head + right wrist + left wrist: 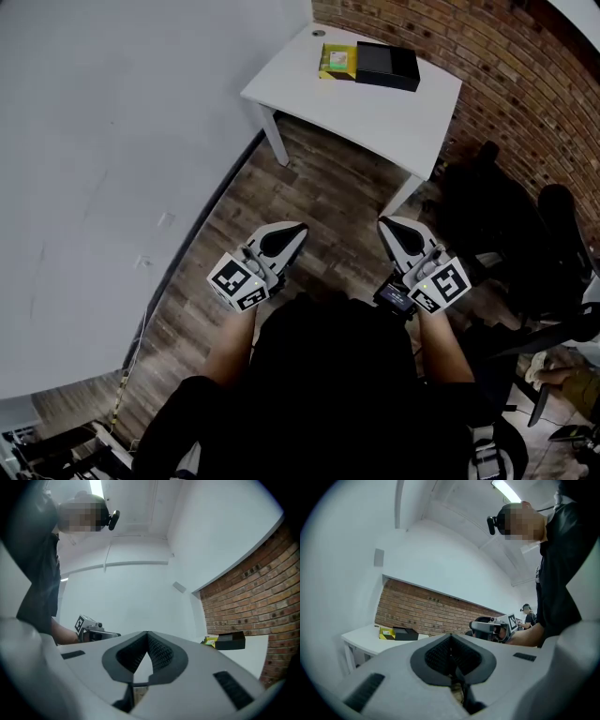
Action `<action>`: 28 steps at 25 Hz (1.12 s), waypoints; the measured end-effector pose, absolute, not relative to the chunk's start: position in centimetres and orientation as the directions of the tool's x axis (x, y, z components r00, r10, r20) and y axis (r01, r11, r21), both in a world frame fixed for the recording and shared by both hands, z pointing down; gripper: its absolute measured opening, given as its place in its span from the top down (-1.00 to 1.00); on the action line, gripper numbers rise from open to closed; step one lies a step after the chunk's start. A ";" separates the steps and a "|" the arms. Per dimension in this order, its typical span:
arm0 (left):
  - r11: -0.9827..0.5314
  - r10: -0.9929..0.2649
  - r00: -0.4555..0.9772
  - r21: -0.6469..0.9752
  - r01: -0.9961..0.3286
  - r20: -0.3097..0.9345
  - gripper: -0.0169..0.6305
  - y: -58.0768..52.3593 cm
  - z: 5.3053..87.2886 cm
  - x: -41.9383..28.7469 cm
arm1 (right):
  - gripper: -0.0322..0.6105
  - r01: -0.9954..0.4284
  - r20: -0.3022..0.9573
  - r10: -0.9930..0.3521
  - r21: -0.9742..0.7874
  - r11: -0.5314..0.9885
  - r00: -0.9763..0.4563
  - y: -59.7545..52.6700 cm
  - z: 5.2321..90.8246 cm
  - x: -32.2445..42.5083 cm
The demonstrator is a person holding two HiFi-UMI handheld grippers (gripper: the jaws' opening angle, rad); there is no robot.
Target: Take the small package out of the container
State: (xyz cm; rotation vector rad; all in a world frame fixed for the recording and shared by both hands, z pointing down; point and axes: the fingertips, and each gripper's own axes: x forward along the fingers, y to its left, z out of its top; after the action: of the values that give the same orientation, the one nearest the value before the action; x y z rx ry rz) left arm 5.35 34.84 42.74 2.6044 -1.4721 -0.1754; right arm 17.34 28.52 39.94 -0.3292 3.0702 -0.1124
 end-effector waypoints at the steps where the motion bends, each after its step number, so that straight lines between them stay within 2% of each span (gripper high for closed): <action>1: -0.506 -0.860 0.509 0.184 -0.843 -0.033 0.90 34.8 42.7 5.4 | 0.88 -0.207 -0.047 -0.211 -0.079 0.975 -0.976 28.5 39.9 17.5; 18: -0.483 -0.868 0.496 0.194 -0.854 0.020 0.90 34.3 43.7 8.1 | 0.88 -0.159 -0.063 -0.167 -0.111 0.981 -0.984 26.2 40.6 20.0; 28: -0.477 -0.865 0.500 0.235 -0.847 0.048 0.90 32.1 45.6 6.0 | 0.88 -0.184 -0.043 -0.191 -0.126 0.975 -0.981 23.7 41.7 18.5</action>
State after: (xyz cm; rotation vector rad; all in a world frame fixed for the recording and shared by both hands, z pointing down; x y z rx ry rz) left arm 5.98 32.07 45.65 2.5164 -1.4616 -0.1131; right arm 18.46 23.74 41.68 -0.2919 3.0675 -0.1886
